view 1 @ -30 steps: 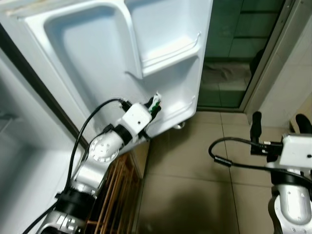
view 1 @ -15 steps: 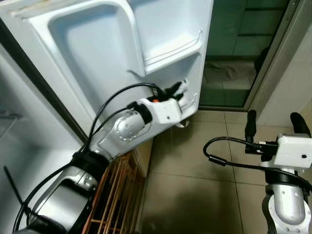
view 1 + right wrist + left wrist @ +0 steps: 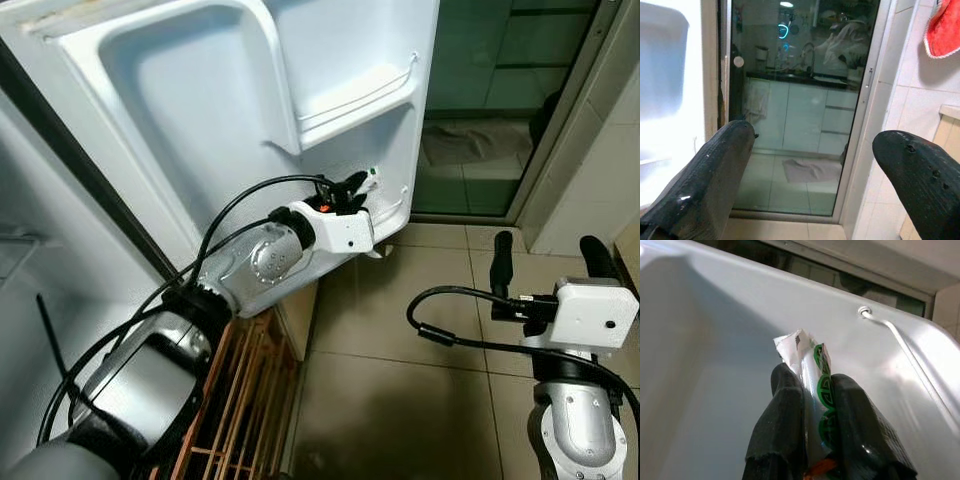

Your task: Restocking fridge

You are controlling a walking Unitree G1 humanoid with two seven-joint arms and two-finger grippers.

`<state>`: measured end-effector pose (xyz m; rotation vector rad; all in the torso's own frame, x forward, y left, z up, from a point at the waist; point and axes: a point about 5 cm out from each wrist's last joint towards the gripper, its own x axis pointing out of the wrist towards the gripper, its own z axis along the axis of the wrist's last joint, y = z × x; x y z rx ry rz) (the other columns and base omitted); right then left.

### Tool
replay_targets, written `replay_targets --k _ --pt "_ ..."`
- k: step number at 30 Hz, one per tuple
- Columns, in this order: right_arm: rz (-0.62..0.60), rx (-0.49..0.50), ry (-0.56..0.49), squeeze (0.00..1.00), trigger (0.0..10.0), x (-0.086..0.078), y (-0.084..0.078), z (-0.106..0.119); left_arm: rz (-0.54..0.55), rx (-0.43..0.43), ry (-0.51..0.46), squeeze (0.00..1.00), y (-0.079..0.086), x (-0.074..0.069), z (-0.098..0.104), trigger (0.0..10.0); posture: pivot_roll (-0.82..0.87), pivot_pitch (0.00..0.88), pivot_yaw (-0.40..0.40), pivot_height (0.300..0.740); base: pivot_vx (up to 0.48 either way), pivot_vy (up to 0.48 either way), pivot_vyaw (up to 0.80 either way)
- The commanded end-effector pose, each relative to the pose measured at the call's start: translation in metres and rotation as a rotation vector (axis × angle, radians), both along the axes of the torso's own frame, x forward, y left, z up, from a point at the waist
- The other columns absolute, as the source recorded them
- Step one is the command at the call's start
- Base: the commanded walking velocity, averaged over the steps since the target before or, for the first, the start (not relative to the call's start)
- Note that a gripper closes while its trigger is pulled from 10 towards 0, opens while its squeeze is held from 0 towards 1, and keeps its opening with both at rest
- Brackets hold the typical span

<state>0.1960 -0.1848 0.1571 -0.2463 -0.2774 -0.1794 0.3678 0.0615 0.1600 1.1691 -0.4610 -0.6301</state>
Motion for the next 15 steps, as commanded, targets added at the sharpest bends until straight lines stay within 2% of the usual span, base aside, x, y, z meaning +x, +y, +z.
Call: replay_targets --k 1,3,4,6,7,9,10,15 --pt "0.015 0.001 -0.008 0.07 10.0 -0.0018 0.0038 0.0033 0.009 0.029 -0.014 0.0 0.0014 0.002 -0.001 10.0 -0.22 0.079 0.141 0.74 0.0 0.0 0.0" --pt "0.017 0.002 -0.004 0.08 10.0 -0.0023 0.0043 0.0029 0.001 0.061 -0.013 0.0 -0.0014 0.0024 -0.0028 10.0 -0.22 0.082 0.14 0.74 0.0 0.0 0.0" --pt "0.019 0.001 -0.001 0.07 10.0 -0.0031 0.0045 0.0028 -0.005 0.115 -0.01 0.0 -0.004 0.0027 -0.0059 10.0 -0.22 0.084 0.14 0.74 0.0 0.0 0.0" --pt "0.02 0.0 0.002 0.07 10.0 -0.0035 0.0046 0.0026 -0.01 0.14 -0.007 0.0 -0.0052 0.0027 -0.0072 10.0 -0.23 0.085 0.139 0.74 0.0 0.0 0.0" --pt "0.02 -0.001 0.004 0.07 10.0 -0.0039 0.0043 0.0027 -0.013 0.15 0.006 0.81 -0.0063 0.0033 -0.008 10.0 -0.23 0.086 0.139 0.74 0.0 0.0 0.0" --pt "0.02 -0.001 0.004 0.07 10.0 -0.0042 0.004 0.0028 -0.013 0.157 0.015 0.81 -0.0067 0.0036 -0.0085 10.0 -0.23 0.086 0.138 0.74 0.0 0.0 0.0" --pt "0.019 -0.002 0.006 0.08 10.0 -0.0047 0.0036 0.0028 -0.004 0.152 0.014 1.0 -0.0073 0.0051 -0.0069 10.0 -0.23 0.087 0.137 0.74 0.0 0.0 0.0" --pt "0.019 -0.007 0.012 0.07 10.0 -0.0058 0.0023 0.0028 0.031 0.142 0.004 1.0 -0.0068 0.0099 -0.0021 10.0 -0.24 0.088 0.133 0.74 0.0 0.0 0.0"
